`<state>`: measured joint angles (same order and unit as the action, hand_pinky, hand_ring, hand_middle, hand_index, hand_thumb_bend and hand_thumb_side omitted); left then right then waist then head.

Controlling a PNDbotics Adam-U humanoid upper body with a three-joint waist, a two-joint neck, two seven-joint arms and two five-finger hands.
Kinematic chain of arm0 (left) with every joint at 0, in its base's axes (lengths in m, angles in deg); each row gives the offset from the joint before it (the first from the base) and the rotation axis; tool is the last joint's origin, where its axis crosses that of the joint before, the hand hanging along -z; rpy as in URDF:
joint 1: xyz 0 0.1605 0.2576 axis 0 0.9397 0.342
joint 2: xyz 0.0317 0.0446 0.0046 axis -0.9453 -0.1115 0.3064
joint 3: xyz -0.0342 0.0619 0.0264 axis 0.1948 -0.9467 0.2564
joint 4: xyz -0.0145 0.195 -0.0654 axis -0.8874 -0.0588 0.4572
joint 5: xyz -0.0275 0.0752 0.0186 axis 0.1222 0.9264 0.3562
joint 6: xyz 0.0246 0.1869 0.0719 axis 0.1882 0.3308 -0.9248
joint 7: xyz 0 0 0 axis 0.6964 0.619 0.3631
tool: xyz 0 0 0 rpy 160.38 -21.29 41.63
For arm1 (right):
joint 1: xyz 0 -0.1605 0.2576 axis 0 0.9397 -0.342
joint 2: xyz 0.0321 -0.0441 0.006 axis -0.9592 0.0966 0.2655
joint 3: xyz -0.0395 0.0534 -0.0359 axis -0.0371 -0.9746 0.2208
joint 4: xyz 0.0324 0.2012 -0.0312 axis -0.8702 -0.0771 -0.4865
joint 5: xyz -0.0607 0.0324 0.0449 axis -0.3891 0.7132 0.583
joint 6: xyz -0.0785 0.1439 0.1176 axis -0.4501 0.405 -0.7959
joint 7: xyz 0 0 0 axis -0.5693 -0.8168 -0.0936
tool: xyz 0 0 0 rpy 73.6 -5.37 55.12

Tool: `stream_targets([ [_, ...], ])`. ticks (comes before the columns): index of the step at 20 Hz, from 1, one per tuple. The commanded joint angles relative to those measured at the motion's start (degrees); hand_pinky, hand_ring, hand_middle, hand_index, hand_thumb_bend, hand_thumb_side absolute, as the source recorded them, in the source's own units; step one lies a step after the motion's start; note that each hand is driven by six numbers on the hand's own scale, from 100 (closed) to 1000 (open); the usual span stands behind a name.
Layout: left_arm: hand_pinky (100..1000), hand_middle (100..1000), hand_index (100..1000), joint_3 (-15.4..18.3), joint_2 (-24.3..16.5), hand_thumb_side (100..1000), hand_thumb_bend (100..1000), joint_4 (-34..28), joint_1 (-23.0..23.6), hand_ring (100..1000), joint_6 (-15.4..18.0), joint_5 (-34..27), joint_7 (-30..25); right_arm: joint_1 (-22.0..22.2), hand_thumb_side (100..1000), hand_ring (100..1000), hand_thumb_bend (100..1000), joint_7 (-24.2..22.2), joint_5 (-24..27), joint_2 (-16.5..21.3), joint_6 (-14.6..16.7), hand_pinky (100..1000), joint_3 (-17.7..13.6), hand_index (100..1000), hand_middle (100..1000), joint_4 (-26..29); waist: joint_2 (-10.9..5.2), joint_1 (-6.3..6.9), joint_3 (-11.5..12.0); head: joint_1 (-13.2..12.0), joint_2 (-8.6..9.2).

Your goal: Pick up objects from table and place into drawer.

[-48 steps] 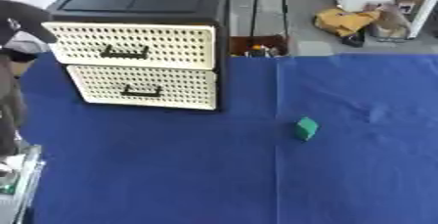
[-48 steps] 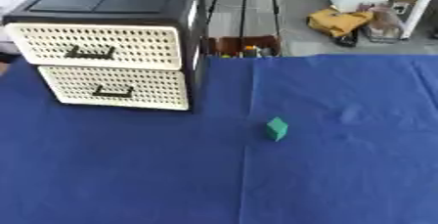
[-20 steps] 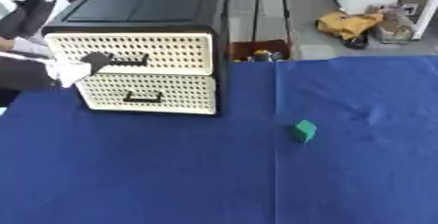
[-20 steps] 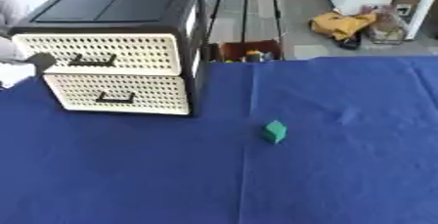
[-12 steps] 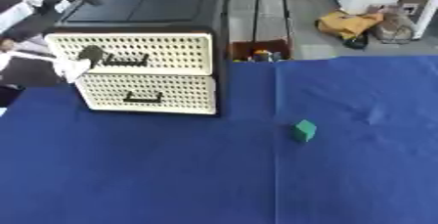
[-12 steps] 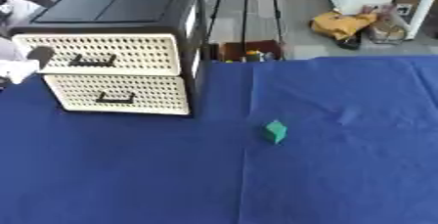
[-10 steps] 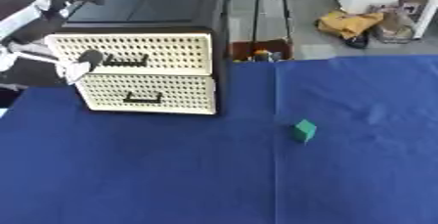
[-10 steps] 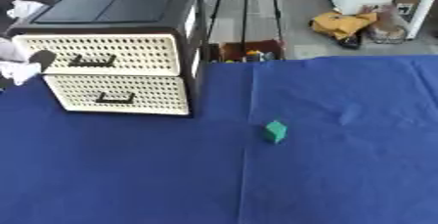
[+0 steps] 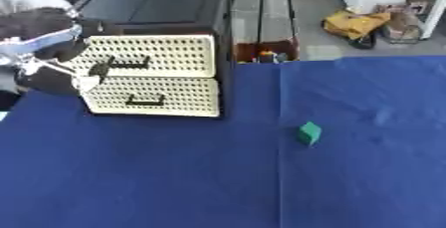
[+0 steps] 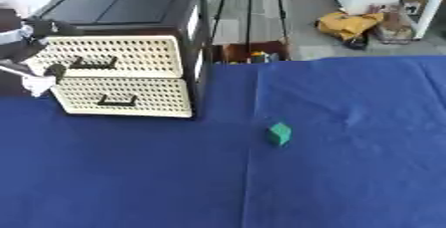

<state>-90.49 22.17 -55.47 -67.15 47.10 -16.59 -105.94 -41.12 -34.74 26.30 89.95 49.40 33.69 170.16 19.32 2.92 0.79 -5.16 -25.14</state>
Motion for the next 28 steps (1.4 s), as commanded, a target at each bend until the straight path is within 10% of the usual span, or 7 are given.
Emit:
stream_targets([
  [1, 100, 170, 914, 0.3, -0.5, 231, 100, 1.2, -1.6, 100, -0.3, 0.6, -2.3, -0.5, 862, 636, 100, -0.4, 0.5, 1.1, 0.0, 670, 0.0, 745, 487, 0.9, -1.31, 0.02, 0.1, -0.3, -0.05],
  [28, 100, 173, 935, -1.2, 6.1, 236, 106, 16.7, -7.4, 100, -3.5, 9.3, -1.5, -0.4, 858, 640, 100, -1.6, 1.5, 1.0, 0.4, 673, 0.4, 738, 479, 0.9, -0.79, -0.2, -1.3, -1.4, 0.65],
])
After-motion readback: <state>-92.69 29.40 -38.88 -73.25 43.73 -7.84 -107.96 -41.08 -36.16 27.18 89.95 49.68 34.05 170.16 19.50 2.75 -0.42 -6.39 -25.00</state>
